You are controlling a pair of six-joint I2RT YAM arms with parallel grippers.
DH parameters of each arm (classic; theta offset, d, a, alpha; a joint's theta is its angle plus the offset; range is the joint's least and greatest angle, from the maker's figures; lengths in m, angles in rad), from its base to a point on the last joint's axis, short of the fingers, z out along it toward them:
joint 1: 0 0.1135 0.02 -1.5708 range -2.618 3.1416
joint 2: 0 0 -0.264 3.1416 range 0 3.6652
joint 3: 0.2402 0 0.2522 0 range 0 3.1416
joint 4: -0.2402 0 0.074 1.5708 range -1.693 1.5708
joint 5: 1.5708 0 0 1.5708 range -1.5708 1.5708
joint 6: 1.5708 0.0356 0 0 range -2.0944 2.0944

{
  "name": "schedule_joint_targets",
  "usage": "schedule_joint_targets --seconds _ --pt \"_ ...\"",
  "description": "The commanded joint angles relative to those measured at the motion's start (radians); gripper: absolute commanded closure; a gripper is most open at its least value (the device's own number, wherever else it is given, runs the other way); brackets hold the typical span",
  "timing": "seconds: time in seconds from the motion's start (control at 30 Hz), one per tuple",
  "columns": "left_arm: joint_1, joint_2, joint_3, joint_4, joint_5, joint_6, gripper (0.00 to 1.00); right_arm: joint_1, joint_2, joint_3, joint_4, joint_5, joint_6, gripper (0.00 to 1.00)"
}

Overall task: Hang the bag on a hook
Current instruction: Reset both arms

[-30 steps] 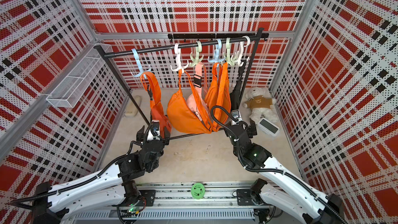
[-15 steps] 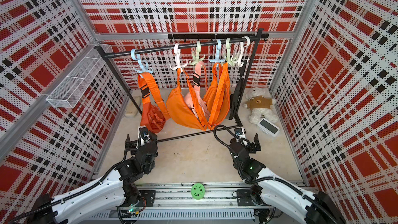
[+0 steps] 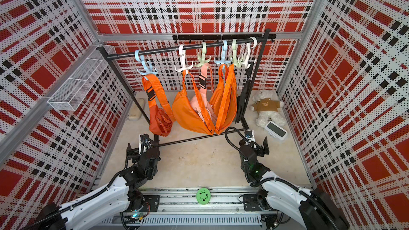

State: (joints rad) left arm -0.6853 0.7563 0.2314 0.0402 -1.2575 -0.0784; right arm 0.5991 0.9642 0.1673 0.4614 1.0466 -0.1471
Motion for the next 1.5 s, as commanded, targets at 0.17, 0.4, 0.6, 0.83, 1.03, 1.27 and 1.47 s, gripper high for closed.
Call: schedule_joint_targets --seconds 0.17,0.4,0.6,0.83,1.03,1.27,1.47 --pt "0.103 -0.16 -0.079 0.133 0.06 0.014 0.03 -0.071 0.138 -0.077 0.523 -0.059 -0.129 0.0" --pt "0.211 -0.221 -0.147 0.267 0.134 0.048 0.02 -0.095 0.416 -0.085 0.947 -0.088 -0.222 0.0" --pt "0.297 -0.149 -0.175 0.415 0.212 0.048 0.02 -0.163 0.546 0.003 0.958 -0.191 -0.172 0.0" --pt "0.37 -0.005 -0.183 0.581 0.293 0.043 0.01 -0.386 0.553 -0.041 0.958 -0.329 0.105 0.0" --pt "0.425 0.121 -0.202 0.766 0.342 0.043 0.01 -0.469 0.574 -0.05 0.958 -0.386 0.195 0.0" --pt "0.443 0.273 -0.201 0.942 0.393 0.049 0.01 -0.41 0.716 0.065 0.939 -0.634 -0.027 0.0" --pt "0.46 0.479 -0.2 1.196 0.461 0.073 0.01 -0.421 0.694 0.076 0.885 -0.621 0.004 0.0"
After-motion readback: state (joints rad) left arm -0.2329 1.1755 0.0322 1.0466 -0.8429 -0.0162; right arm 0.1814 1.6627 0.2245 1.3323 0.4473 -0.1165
